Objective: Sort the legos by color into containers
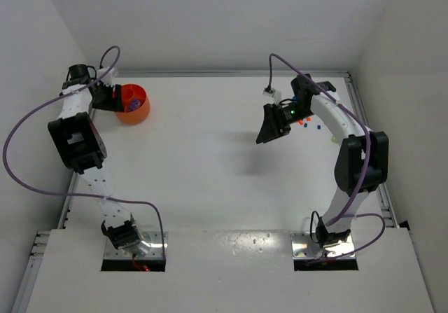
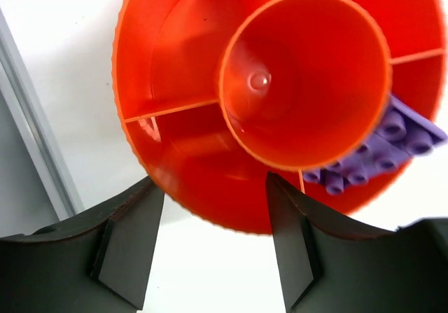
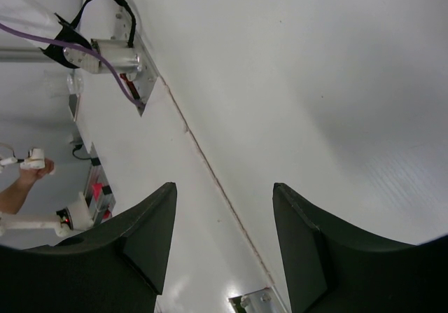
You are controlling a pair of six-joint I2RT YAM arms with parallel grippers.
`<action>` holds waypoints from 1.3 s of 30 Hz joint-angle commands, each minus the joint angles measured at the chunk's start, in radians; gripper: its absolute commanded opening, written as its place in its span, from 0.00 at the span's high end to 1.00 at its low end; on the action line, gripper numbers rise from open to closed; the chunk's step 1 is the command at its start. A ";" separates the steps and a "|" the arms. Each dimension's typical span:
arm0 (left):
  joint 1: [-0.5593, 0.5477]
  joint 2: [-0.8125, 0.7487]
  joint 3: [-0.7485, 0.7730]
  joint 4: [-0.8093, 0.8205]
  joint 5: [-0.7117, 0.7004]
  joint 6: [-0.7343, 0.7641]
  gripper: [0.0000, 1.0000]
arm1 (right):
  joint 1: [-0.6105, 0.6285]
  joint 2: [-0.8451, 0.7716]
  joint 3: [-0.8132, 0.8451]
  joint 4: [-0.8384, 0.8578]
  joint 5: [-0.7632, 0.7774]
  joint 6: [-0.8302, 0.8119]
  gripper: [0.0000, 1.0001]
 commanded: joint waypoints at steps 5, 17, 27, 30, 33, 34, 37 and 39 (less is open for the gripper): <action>-0.033 -0.132 -0.051 0.014 0.092 0.015 0.35 | -0.003 -0.032 0.002 0.013 -0.019 0.005 0.42; -0.082 -0.334 -0.351 0.089 0.186 -0.137 0.30 | -0.003 -0.043 0.002 0.013 -0.019 0.005 0.42; -0.092 -0.509 -0.447 0.213 0.134 -0.152 0.00 | -0.003 -0.052 -0.007 0.022 -0.019 -0.004 0.42; -0.104 -0.445 -0.399 0.229 0.065 -0.152 0.00 | -0.003 -0.052 -0.007 0.022 -0.019 -0.004 0.42; -0.113 -0.344 -0.341 0.229 0.054 -0.180 0.00 | -0.003 -0.052 -0.007 0.022 -0.019 -0.004 0.42; -0.113 -0.325 -0.330 0.229 0.068 -0.180 0.00 | -0.003 -0.052 -0.007 0.022 -0.019 -0.004 0.42; -0.113 -0.265 -0.298 0.229 0.114 -0.180 0.00 | -0.003 -0.072 -0.021 0.022 -0.008 -0.004 0.42; -0.113 -0.221 -0.261 0.229 0.128 -0.200 0.00 | -0.003 -0.081 -0.041 0.031 -0.008 -0.004 0.42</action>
